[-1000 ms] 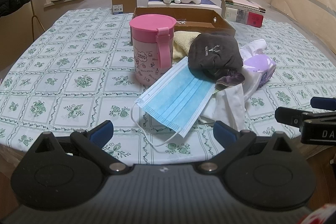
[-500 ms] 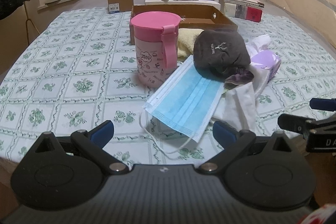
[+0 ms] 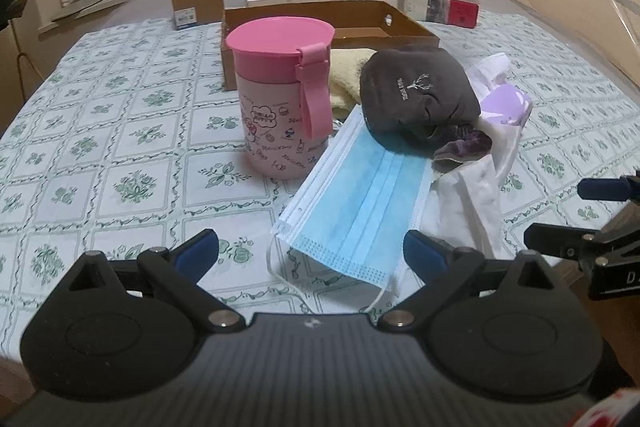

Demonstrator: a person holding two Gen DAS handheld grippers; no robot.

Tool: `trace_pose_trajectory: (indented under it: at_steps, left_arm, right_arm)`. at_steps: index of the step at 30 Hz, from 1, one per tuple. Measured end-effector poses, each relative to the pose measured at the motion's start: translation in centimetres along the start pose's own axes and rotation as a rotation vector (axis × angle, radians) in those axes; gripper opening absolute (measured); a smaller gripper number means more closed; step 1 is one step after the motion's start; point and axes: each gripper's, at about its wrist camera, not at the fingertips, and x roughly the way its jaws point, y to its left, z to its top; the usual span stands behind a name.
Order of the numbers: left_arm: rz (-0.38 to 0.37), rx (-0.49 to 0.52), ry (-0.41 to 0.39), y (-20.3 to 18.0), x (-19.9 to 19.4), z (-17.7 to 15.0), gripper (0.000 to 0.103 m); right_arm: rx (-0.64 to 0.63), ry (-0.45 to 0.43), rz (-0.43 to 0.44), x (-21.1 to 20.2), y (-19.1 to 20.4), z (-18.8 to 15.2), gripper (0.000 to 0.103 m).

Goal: Organize soft objects
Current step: 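Reach both tools toward the blue face mask and white cloth pile, then grasp the blue mask with the left tool while the right tool grasps a white cloth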

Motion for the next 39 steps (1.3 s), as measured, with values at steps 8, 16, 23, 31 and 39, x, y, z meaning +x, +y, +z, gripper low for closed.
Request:
trace_pose_trajectory:
  at_steps: [8, 16, 23, 31, 39]
  left_arm:
    - [-0.042, 0.098, -0.029, -0.1, 1.4, 0.6, 0.095]
    - [-0.127, 0.196, 0.026, -0.3, 4.0, 1.4, 0.086]
    - [-0.156, 0.266, 0.065, -0.6, 6.4, 2.6, 0.080]
    - [-0.177, 0.322, 0.091, -1.1, 8.2, 3.8, 0.058]
    - [-0.158, 0.362, 0.103, -1.8, 8.0, 4.1, 0.011]
  right_arm:
    - [-0.019, -0.003, 0.021, 1.3, 0.2, 0.1, 0.095]
    - [-0.089, 0.004, 0.065, 2.7, 1.1, 0.1, 0.081]
    - [-0.153, 0.002, 0.075, 4.5, 2.1, 0.4, 0.065]
    - [-0.217, 0.014, 0.046, 6.0, 2.8, 0.4, 0.045]
    - [-0.215, 0.005, 0.015, 5.8, 2.2, 0.6, 0.007]
